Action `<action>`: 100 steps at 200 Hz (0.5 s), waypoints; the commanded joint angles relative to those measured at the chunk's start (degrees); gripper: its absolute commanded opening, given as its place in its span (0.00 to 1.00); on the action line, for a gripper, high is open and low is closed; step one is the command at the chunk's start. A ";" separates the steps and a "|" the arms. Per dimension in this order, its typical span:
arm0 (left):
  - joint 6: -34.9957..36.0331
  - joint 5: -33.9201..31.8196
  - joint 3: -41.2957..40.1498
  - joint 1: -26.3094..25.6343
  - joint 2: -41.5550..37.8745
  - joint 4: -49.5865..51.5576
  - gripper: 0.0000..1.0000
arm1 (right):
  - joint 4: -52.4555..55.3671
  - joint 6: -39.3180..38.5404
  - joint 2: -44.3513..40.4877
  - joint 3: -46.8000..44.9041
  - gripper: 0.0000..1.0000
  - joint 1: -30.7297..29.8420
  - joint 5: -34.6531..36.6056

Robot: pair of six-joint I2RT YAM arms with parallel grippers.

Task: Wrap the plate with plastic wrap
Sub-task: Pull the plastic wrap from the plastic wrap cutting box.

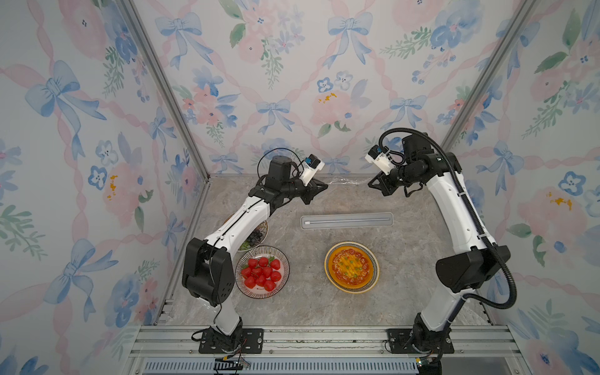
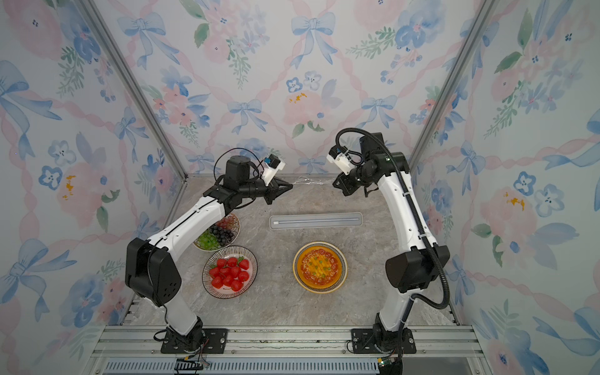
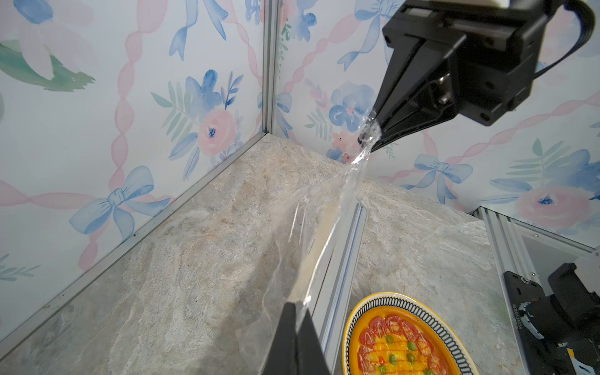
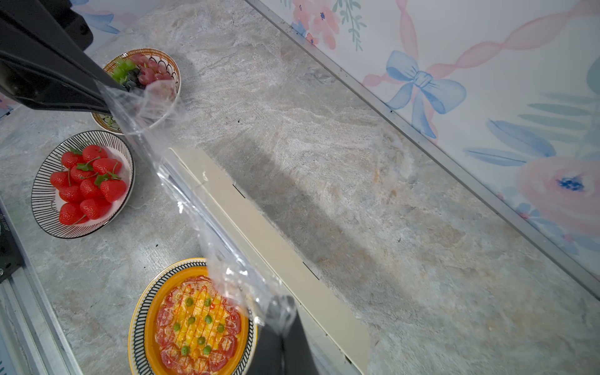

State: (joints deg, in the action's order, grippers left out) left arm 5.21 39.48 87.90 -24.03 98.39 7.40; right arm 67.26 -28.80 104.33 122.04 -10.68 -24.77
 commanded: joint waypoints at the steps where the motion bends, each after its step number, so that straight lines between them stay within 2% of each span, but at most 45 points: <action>1: -0.87 -0.13 1.03 -0.13 -3.15 -1.21 0.00 | 0.32 -0.30 -3.32 2.06 0.00 -0.42 1.48; 100: -1.13 -1.55 0.38 -0.98 -6.08 -1.03 0.00 | -0.07 -0.43 -6.76 2.06 0.00 -1.63 4.27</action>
State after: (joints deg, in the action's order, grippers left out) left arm 4.84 38.79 87.90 -24.84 95.13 7.40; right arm 67.33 -28.80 100.03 122.06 -12.01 -22.37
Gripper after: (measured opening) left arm 0.047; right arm 0.047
